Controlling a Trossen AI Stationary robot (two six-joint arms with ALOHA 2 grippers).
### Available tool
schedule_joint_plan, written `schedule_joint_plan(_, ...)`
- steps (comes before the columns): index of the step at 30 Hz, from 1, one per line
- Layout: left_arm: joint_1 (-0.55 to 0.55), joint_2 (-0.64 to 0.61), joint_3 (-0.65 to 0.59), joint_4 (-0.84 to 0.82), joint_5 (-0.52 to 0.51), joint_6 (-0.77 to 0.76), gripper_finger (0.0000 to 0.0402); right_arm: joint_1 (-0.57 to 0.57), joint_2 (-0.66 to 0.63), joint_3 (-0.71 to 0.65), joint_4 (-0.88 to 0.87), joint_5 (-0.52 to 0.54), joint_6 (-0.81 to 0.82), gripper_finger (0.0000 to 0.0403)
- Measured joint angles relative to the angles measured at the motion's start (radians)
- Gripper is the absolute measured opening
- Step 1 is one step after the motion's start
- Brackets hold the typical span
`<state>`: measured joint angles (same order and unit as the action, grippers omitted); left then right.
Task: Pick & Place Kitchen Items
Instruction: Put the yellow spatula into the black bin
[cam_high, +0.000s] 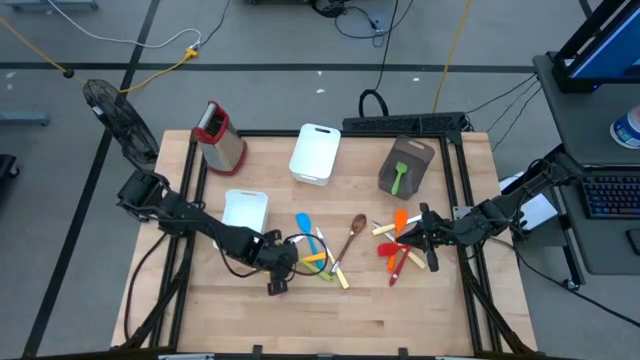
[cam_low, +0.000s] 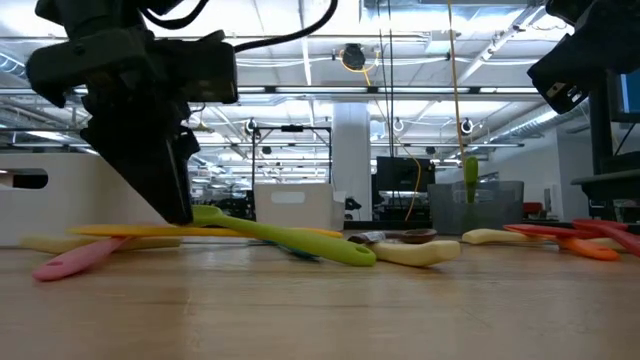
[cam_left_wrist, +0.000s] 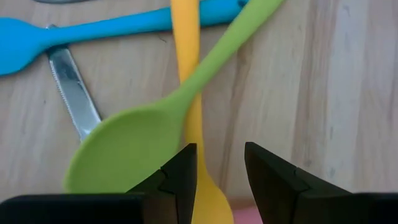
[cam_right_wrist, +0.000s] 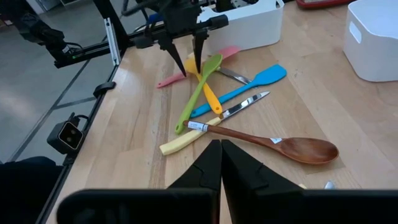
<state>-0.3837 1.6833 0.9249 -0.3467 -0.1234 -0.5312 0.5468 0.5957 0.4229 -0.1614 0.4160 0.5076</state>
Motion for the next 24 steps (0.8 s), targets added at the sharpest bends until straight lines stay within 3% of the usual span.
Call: schedule_joint_plan(24, 0.031, 0.055, 0.000, 0.002, 0.038, 0.023, 0.0140, 0.000, 0.000, 0.000, 0.000, -0.001, -0.003, 0.0004)
